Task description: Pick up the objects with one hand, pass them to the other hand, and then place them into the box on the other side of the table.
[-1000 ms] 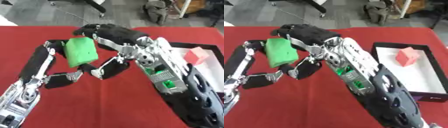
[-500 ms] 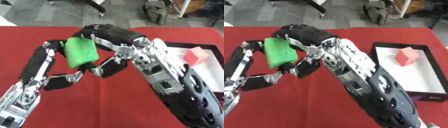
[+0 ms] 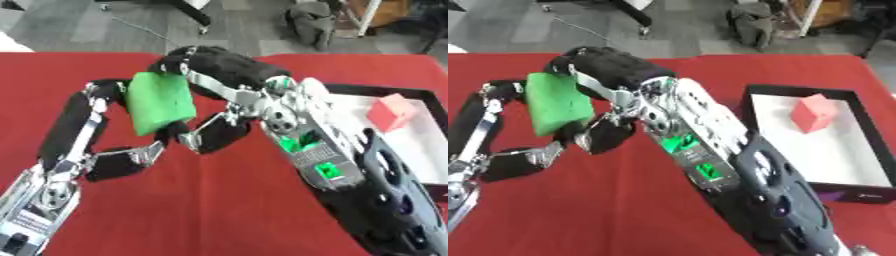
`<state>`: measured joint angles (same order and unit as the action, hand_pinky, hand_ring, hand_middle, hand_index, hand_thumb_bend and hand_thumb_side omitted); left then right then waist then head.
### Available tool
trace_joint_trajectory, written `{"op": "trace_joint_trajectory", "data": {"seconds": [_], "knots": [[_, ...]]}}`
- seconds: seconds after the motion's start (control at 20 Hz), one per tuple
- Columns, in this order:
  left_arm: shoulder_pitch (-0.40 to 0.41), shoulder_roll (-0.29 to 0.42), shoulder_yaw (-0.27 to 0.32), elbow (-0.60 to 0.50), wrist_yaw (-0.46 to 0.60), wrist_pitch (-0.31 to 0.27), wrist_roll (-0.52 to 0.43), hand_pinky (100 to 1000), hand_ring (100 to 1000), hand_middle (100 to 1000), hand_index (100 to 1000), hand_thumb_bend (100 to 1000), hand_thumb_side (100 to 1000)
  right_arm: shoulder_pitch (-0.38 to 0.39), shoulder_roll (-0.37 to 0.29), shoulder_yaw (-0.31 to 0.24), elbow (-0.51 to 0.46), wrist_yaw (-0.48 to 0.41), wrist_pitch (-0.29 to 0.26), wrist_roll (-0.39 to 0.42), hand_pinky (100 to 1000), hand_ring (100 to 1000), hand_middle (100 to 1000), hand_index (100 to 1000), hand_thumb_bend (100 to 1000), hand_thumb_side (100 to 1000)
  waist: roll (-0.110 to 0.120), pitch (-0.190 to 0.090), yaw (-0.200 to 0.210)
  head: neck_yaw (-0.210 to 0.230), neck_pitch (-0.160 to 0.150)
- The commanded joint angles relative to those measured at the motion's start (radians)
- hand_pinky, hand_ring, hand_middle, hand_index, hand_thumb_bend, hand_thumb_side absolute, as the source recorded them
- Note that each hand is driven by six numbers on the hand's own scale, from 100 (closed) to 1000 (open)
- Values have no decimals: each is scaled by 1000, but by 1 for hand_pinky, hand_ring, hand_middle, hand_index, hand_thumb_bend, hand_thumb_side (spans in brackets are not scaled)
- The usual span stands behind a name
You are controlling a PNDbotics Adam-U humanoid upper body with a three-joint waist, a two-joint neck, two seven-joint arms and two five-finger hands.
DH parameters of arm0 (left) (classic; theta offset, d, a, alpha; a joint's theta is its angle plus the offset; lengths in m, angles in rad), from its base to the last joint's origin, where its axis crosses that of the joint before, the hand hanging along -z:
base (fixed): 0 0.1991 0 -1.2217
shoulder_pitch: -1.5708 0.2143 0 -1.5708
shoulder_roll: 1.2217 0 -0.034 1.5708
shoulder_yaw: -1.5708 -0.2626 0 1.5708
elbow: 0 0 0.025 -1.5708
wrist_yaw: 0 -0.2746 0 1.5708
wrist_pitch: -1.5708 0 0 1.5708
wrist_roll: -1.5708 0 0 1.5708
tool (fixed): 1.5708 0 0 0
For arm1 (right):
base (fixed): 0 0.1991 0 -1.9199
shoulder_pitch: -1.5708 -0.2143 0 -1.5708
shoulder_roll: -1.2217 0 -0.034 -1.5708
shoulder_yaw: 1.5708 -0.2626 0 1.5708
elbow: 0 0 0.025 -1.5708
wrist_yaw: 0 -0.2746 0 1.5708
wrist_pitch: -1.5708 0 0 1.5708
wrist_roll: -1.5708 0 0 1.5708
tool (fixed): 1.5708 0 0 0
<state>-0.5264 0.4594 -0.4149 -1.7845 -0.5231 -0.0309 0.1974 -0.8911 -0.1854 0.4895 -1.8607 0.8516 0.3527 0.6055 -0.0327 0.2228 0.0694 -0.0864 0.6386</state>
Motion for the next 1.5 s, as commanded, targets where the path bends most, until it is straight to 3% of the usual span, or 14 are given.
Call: {"op": "trace_joint_trajectory", "data": {"seconds": [0.05, 0.15, 0.25, 0.5, 0.8, 1.1, 1.2, 1.5], "knots": [[-6, 11, 0, -10, 10, 33, -17, 676, 588, 605, 756, 100, 274, -18, -1, -16, -6, -28, 35, -54, 874, 909, 476, 581, 100, 100, 3, -14, 1, 1, -10], [-5, 14, 5, -3, 9, 72, -40, 747, 680, 702, 860, 275, 444, -16, -4, -18, -8, -50, 52, -86, 866, 872, 439, 540, 100, 100, 3, -15, 1, 1, -11], [-1, 18, 13, 3, 9, 115, -53, 776, 717, 739, 896, 448, 556, -14, -7, -23, -9, -67, 63, -104, 862, 862, 432, 533, 100, 100, 4, -15, 1, 0, -12], [12, 30, 44, 10, 23, 240, -42, 785, 732, 753, 915, 526, 677, 3, -27, -57, -24, -103, 90, -143, 859, 868, 429, 531, 100, 100, 4, -16, -1, -1, -12], [38, 49, 100, -3, 57, 309, 11, 769, 717, 740, 902, 467, 676, 59, -85, -135, -56, -168, 148, -199, 860, 887, 431, 536, 100, 100, 4, -15, -4, 1, -18], [70, 76, 167, -22, 128, 314, 103, 726, 655, 676, 836, 179, 641, 159, -214, -275, -45, -188, 225, -302, 857, 899, 458, 566, 100, 100, 3, -13, -7, -3, -28], [82, 88, 189, -30, 145, 318, 128, 705, 632, 650, 806, 120, 623, 197, -263, -323, -13, -179, 255, -347, 854, 906, 477, 589, 100, 100, 3, -12, -9, -9, -31], [102, 103, 244, -57, 186, 299, 223, 683, 612, 625, 779, 100, 585, 291, -351, -438, 73, -164, 305, -427, 854, 913, 486, 598, 100, 100, 6, -10, -12, -35, -34]]}}
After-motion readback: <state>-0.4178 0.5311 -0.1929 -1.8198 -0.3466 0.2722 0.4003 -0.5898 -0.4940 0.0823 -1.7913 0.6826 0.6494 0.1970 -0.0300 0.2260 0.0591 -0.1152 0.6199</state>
